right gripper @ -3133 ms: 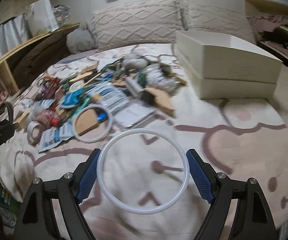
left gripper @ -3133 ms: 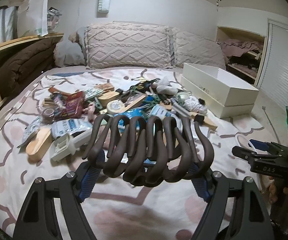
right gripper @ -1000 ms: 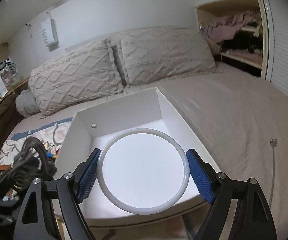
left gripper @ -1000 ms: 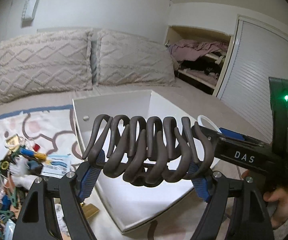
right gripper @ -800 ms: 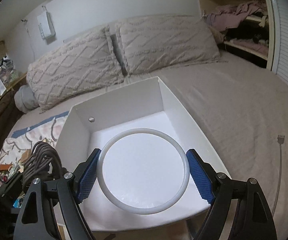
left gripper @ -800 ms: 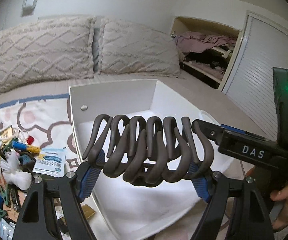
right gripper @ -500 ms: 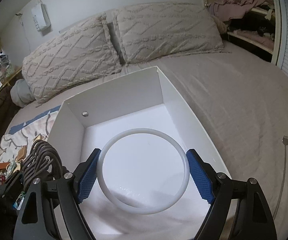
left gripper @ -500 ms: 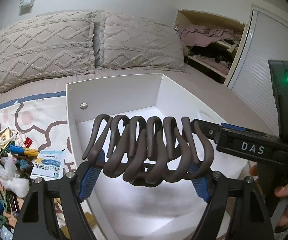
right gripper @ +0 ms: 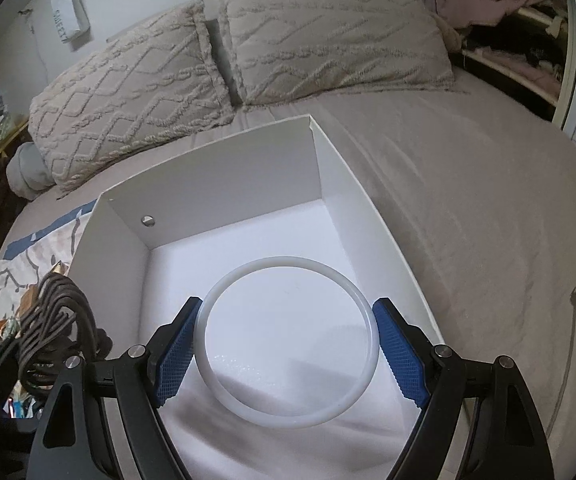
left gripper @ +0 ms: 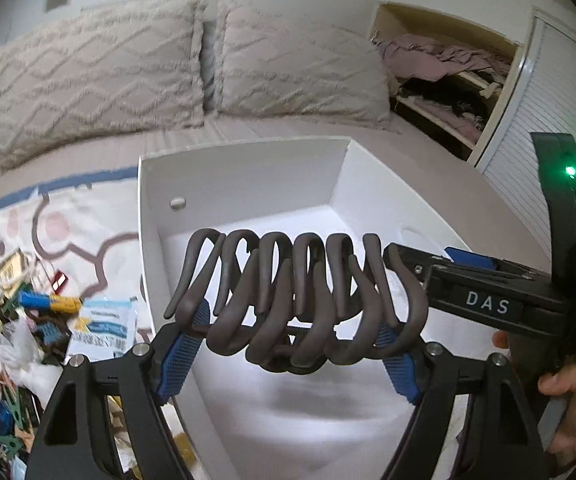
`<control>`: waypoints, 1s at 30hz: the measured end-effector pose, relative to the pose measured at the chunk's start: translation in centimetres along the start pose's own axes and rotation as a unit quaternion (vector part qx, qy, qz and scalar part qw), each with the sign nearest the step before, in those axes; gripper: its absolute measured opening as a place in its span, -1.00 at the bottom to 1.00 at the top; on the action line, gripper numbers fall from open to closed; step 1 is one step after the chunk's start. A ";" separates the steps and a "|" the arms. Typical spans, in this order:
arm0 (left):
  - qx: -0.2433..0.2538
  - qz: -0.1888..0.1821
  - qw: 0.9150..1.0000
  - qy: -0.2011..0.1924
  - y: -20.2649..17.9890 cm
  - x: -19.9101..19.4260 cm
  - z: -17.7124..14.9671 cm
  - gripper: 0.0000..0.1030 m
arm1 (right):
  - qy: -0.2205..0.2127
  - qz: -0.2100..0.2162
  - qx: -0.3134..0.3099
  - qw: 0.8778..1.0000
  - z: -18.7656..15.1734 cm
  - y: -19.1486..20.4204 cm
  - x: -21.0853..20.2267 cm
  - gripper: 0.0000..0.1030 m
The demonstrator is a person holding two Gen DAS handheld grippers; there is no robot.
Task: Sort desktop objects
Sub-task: 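Hold the ring and the claw above the open white box, then open the right gripper to drop the white ring into the box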
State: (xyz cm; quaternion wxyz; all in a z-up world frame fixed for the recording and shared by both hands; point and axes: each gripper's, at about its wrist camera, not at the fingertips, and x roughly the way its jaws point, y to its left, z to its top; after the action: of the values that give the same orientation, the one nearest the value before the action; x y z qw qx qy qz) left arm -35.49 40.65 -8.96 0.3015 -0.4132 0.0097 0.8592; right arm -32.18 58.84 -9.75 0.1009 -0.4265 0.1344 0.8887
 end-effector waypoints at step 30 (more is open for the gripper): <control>0.012 0.011 1.000 0.012 -0.7 0.8 -0.8 0.56 | 0.020 -0.022 0.002 1.000 -0.6 -0.6 1.7 0.64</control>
State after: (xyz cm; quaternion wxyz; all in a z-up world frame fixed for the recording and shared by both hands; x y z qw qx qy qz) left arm -34.94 41.42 -9.94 0.2965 -0.4196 0.0278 0.8575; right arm -32.56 59.27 -11.52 0.1186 -0.4472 0.1289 0.8771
